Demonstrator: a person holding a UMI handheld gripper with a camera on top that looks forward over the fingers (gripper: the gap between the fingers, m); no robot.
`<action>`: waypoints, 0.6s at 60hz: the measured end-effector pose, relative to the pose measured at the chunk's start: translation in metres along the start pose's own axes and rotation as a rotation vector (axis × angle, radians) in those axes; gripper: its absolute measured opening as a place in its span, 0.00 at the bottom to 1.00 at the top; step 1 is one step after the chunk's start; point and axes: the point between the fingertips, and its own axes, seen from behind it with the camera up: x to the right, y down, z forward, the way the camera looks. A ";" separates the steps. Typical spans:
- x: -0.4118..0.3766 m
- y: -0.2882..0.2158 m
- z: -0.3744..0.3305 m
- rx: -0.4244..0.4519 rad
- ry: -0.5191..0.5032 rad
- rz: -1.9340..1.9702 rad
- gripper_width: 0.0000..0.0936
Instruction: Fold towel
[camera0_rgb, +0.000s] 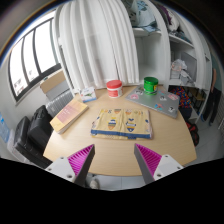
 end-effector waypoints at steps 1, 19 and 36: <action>-0.009 -0.003 0.009 -0.001 -0.007 -0.003 0.89; -0.097 -0.057 0.181 0.021 -0.004 -0.103 0.83; -0.057 -0.044 0.235 0.053 0.156 -0.076 0.53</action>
